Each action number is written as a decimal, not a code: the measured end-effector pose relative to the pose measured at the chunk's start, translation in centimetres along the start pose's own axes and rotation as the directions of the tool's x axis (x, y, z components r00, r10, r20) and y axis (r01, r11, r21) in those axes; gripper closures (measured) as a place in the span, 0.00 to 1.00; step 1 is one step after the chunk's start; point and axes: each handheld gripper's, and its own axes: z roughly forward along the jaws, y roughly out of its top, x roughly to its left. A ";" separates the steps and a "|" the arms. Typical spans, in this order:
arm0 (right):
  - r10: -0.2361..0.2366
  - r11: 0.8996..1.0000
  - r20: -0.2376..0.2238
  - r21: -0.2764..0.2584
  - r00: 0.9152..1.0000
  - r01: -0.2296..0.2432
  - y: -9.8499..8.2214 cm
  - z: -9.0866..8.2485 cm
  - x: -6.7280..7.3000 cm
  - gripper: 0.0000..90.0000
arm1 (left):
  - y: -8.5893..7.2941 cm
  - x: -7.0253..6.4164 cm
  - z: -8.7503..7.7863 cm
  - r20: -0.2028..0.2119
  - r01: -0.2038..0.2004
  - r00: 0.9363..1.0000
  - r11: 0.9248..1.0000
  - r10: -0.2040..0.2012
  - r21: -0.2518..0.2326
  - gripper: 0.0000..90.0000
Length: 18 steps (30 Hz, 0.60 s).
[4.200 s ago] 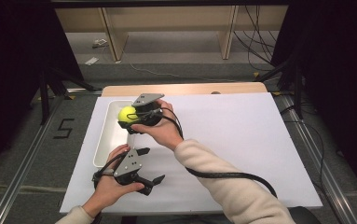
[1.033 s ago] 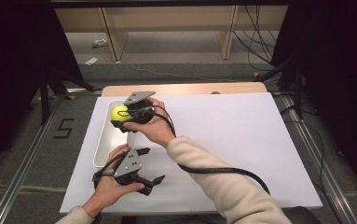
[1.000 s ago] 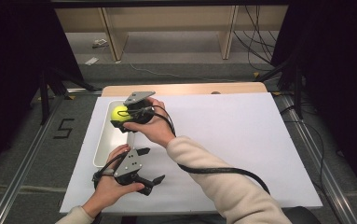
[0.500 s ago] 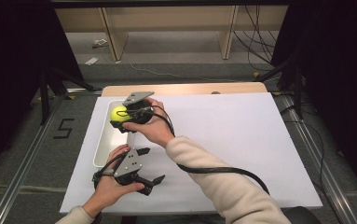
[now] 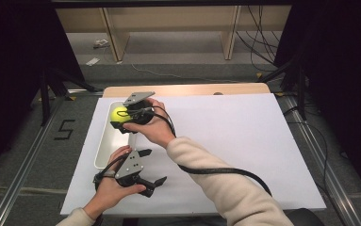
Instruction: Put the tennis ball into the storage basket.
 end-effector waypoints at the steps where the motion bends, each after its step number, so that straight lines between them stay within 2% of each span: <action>1: -0.001 1.000 0.000 0.000 1.000 0.001 0.0 0.0 0.0 0.29 | 0.0 0.0 0.0 0.000 0.000 1.000 1.000 0.000 0.000 0.01; 18: 0.002 1.000 -0.011 0.009 1.000 -0.002 -0.2 0.7 0.1 0.29 | 0.0 0.0 0.0 0.003 -0.001 1.000 1.000 0.001 0.001 0.01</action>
